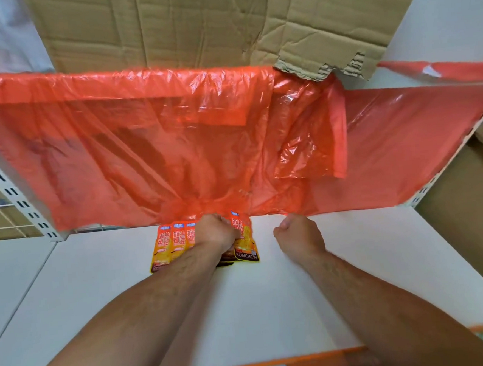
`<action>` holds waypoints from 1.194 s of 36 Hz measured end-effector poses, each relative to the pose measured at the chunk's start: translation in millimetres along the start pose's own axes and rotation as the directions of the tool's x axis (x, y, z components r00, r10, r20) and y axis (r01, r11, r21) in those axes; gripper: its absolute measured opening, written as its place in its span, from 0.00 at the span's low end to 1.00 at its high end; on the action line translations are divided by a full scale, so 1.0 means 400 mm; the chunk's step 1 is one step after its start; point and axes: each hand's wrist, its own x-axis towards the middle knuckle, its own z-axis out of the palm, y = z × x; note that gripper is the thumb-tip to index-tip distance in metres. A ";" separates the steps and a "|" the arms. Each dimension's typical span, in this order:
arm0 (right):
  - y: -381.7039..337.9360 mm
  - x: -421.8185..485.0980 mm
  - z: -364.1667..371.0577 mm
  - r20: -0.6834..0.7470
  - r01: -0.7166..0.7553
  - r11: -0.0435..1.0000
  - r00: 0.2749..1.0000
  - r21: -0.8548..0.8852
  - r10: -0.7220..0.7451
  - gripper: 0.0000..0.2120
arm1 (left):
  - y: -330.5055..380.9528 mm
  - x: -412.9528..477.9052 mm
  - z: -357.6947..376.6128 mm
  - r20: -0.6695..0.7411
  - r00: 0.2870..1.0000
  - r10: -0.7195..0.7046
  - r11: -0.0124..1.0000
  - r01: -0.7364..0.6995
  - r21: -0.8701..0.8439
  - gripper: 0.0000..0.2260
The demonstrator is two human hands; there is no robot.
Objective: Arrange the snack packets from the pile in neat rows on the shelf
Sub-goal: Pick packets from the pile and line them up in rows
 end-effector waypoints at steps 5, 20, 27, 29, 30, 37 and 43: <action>0.019 0.012 -0.011 -0.007 0.031 1.000 0.999 -0.003 -0.031 0.05 | 0.010 -0.003 0.028 -0.051 0.991 0.121 0.954 -0.102 0.283 0.06; 0.061 0.038 -0.007 0.043 0.110 0.994 0.993 0.024 -0.111 0.05 | 0.002 0.004 0.059 -0.035 0.963 0.267 0.801 -0.202 0.563 0.01; 0.075 0.036 -0.013 0.056 0.111 0.994 0.992 0.024 -0.112 0.05 | -0.008 -0.014 0.064 -0.027 0.925 0.378 0.685 -0.260 0.680 0.08; 0.079 0.035 -0.015 0.058 0.114 0.993 0.992 0.022 -0.115 0.05 | -0.014 -0.021 0.054 0.007 0.885 0.465 0.592 -0.317 0.741 0.10; 0.080 0.034 -0.016 0.059 0.118 0.993 0.991 0.019 -0.119 0.05 | -0.015 -0.025 0.048 0.035 0.867 0.496 0.537 -0.339 0.773 0.10; 0.082 0.037 -0.015 0.074 0.130 0.991 0.989 0.030 -0.132 0.05 | -0.009 -0.045 0.029 0.167 0.871 0.462 0.362 -0.358 0.861 0.10; 0.072 0.037 -0.009 0.093 0.147 0.988 0.984 0.044 -0.150 0.05 | -0.015 -0.056 0.026 0.148 0.861 0.486 0.313 -0.330 0.891 0.07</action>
